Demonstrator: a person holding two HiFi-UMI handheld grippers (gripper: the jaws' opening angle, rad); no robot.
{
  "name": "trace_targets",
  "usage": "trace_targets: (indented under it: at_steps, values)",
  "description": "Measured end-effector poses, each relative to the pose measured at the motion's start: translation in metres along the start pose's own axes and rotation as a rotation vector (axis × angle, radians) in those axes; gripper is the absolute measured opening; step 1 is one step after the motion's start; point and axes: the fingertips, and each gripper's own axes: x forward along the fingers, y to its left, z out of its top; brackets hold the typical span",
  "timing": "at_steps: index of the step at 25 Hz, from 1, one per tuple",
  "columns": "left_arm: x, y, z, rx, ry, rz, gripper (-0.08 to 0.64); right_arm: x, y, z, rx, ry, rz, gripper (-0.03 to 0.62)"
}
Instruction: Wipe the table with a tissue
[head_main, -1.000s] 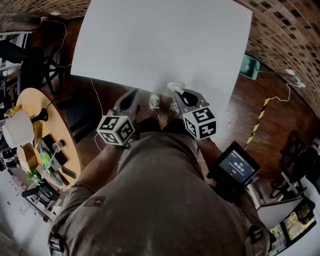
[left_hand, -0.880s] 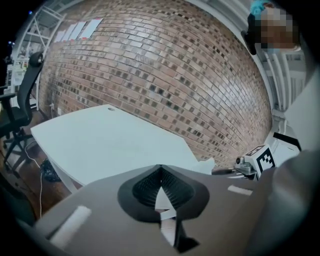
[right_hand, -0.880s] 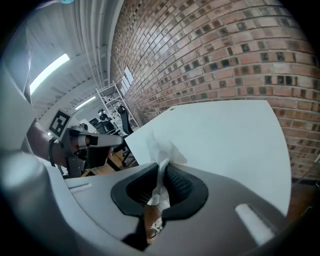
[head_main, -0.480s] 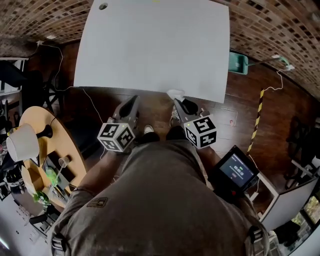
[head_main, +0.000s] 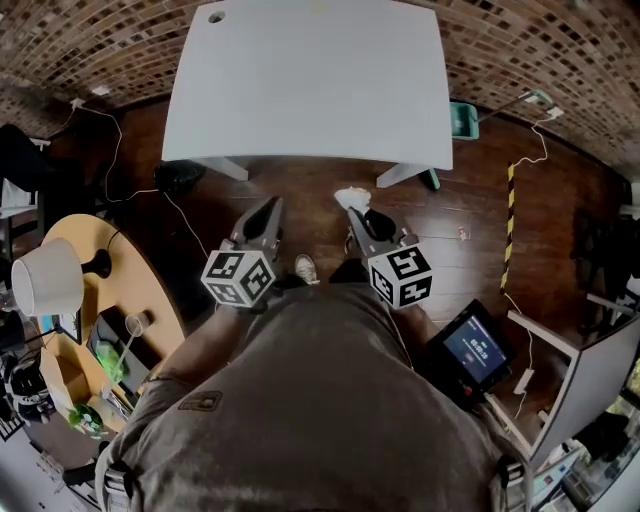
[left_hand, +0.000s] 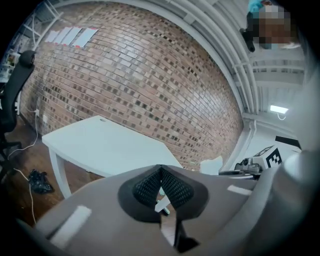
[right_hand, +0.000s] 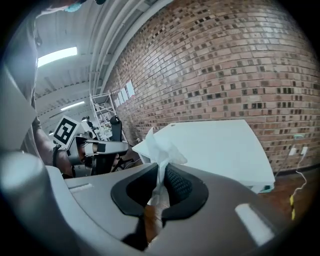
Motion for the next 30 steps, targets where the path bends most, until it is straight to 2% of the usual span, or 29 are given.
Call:
trace_targets:
  at_steps: [6, 13, 21, 30]
  values:
    - [-0.030, -0.013, -0.010, 0.025, 0.005, -0.057, 0.002, -0.029, 0.032, -0.015, 0.024, -0.031, -0.050, 0.049]
    - [-0.056, -0.026, -0.021, 0.064, -0.004, -0.084, 0.002, -0.050, 0.057, -0.027, 0.056, -0.061, -0.040, 0.049]
    - [-0.062, -0.070, -0.018, 0.200, -0.080, -0.095, 0.002, -0.076, 0.047, -0.024, 0.051, -0.102, -0.016, 0.049]
    - [-0.054, -0.092, -0.024, 0.197, -0.074, -0.059, 0.002, -0.097, 0.031, -0.029, 0.050, -0.121, 0.005, 0.049]
